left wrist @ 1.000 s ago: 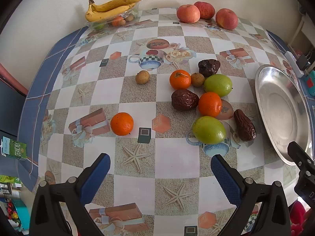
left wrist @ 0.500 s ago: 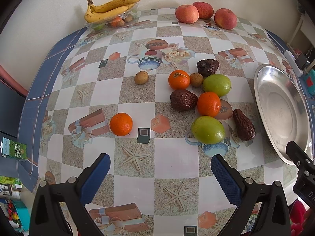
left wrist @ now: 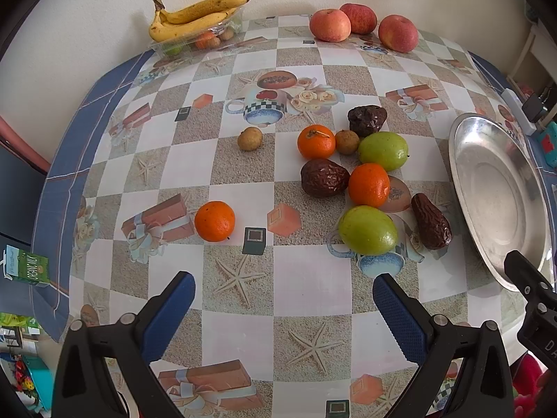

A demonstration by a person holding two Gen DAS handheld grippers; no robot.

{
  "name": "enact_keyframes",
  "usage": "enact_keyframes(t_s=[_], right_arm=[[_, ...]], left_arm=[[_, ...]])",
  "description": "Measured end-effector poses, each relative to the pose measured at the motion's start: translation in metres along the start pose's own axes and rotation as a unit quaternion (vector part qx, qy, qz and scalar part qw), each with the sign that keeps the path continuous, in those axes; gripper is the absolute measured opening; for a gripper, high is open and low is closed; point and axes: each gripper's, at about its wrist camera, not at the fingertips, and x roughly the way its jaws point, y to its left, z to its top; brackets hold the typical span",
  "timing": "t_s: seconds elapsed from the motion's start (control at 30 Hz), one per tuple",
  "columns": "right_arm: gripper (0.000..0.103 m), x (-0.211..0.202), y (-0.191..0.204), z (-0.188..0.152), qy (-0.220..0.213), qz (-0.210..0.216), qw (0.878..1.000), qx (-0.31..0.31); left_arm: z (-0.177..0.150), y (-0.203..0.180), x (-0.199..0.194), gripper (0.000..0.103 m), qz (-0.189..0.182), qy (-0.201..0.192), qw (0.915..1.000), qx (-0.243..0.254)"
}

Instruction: Organize fruits

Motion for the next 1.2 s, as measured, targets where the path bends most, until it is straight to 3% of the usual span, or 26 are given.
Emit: enact_keyframes(t_s=[0.33,1.2], right_arm=[[0.103,0.001,0.001,0.001,0.004,0.009,1.000,0.003],[0.103,-0.003,0.004,0.000,-0.003,0.031,1.000,0.004]], left_arm=[[-0.001,-0.003,-0.005,0.103,0.005,-0.014,0.9999,0.008],[0.003,0.014,-0.006,0.103,0.009,-0.025,0.9989,-0.038]])
